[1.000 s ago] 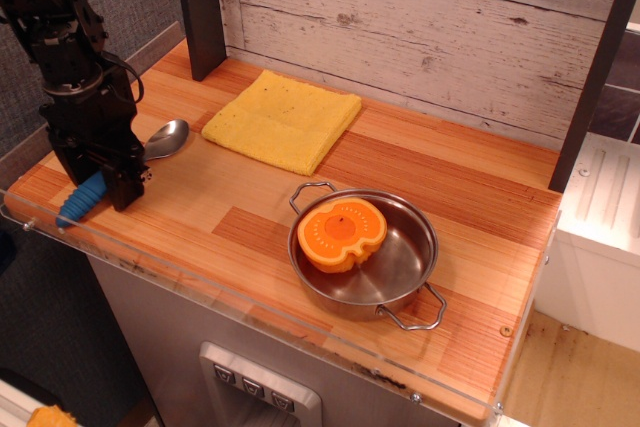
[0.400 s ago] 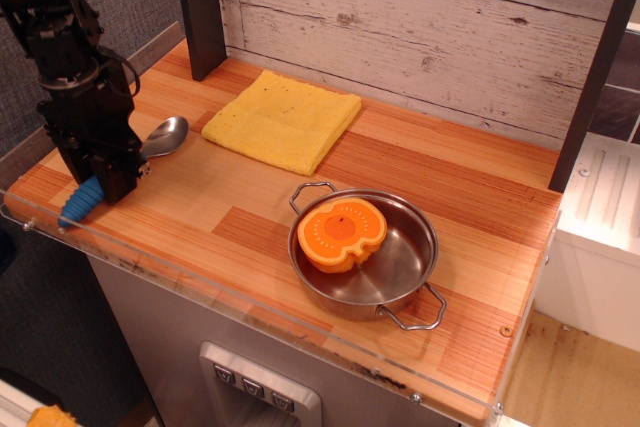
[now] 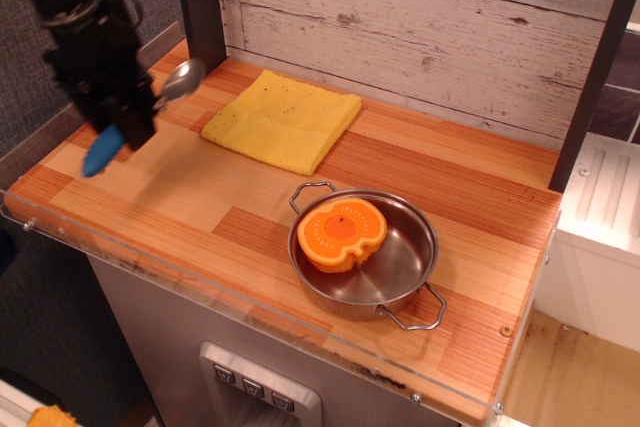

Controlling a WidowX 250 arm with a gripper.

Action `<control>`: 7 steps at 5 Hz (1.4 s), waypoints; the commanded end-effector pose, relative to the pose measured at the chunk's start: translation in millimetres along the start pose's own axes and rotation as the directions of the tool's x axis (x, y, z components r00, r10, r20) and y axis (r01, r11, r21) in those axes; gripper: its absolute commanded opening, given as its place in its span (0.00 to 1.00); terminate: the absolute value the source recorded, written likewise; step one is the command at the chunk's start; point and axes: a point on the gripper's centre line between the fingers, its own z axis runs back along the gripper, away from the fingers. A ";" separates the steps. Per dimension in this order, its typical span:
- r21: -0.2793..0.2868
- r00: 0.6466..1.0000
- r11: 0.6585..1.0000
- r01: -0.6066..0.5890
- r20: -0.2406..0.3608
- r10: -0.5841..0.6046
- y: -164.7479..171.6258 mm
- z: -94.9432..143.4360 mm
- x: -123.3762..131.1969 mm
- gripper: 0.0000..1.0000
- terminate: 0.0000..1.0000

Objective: Put the blue spoon onto the yellow cloth

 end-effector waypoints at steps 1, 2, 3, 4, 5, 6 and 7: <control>0.029 0.999 0.999 0.014 0.035 -0.015 -40.5 7.0 57.0 0.00 0.00; 0.051 1.000 0.999 -0.019 0.014 0.018 -51.8 -8.9 73.1 0.00 0.00; 0.069 0.999 0.997 -0.043 -0.002 0.043 -52.0 -23.5 81.5 0.00 0.00; 0.087 0.998 0.995 -0.058 -0.006 0.059 -50.6 -33.3 87.7 0.00 0.00; 0.088 0.998 0.994 -0.057 -0.012 0.058 -49.1 -38.4 93.5 0.00 0.00; 0.081 0.998 0.995 -0.056 -0.015 0.057 -48.7 -41.6 96.8 0.00 0.00; 0.085 0.999 0.995 -0.048 -0.021 0.050 -50.7 -39.5 96.9 1.00 0.00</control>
